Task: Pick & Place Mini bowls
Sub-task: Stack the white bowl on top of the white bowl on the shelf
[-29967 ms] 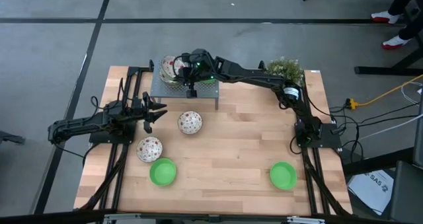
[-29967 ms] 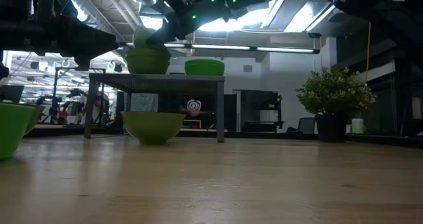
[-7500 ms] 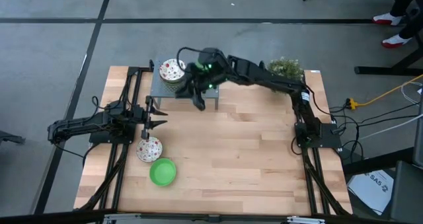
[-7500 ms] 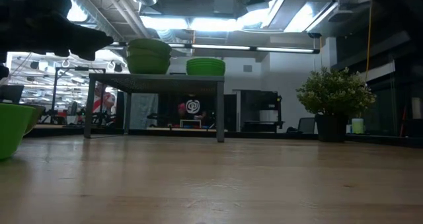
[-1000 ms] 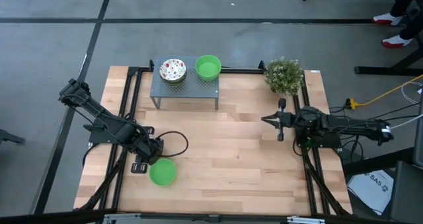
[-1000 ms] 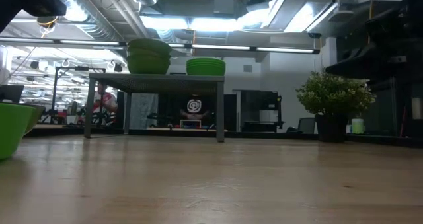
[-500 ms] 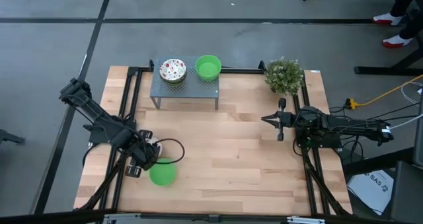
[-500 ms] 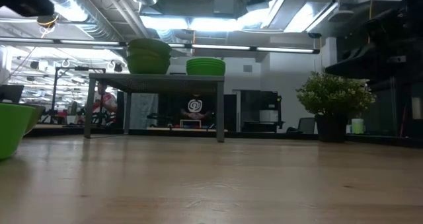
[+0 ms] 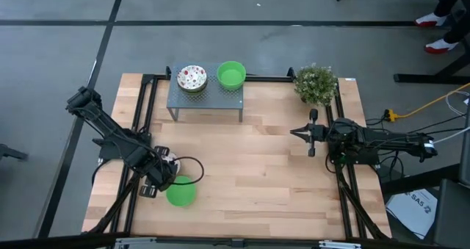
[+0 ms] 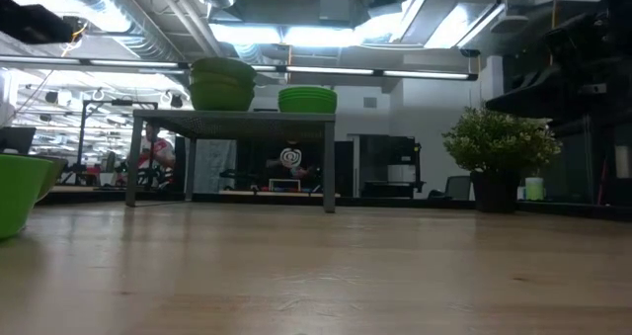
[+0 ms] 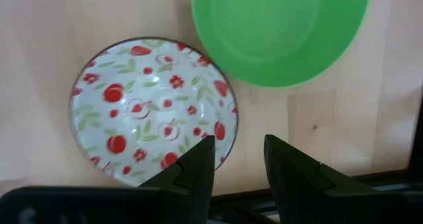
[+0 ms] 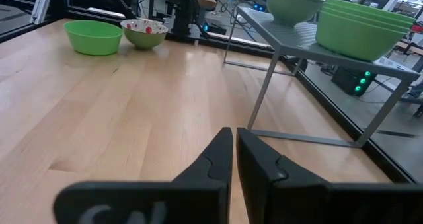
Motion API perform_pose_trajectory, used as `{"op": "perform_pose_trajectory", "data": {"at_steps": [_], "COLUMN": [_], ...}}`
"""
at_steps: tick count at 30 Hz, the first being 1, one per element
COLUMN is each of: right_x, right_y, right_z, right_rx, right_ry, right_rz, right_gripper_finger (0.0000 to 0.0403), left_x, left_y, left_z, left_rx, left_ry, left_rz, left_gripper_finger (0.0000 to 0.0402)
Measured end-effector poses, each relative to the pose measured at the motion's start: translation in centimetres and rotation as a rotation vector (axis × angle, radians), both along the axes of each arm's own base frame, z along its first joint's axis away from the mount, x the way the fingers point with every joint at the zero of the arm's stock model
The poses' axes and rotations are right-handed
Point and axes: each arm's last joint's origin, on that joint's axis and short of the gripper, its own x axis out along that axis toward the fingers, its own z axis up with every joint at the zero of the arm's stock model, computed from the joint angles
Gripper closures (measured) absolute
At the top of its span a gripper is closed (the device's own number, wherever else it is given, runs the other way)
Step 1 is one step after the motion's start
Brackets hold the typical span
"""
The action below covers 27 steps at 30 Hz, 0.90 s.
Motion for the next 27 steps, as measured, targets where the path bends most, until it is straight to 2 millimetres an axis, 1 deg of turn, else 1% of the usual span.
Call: {"op": "perform_pose_trajectory", "data": {"at_steps": [10, 17, 22, 27], "right_x": [0.0, 0.0, 0.0, 0.0], "right_y": [0.0, 0.0, 0.0, 0.0], "right_z": [0.0, 0.0, 0.0, 0.0], "right_rx": [0.000, 0.000, 0.000, 0.000], "right_ry": [0.000, 0.000, 0.000, 0.000], "right_rz": [0.000, 0.000, 0.000, 0.000], "right_gripper_finger": [0.0379, 0.0379, 0.0379, 0.0379], "left_x": [-0.3, -0.4, -0.4, 0.0], "left_y": [-0.2, -0.6, -0.9, -1.5], "left_z": [-1.6, -2.0, -2.3, -3.4], "left_rx": [-0.010, -0.021, -0.009, 0.034], "left_ry": [0.001, -0.010, 0.002, 0.026], "left_rz": [-0.008, -0.021, -0.032, -0.038], "left_gripper_finger": [0.0277, 0.0277, 0.0277, 0.0277]}}
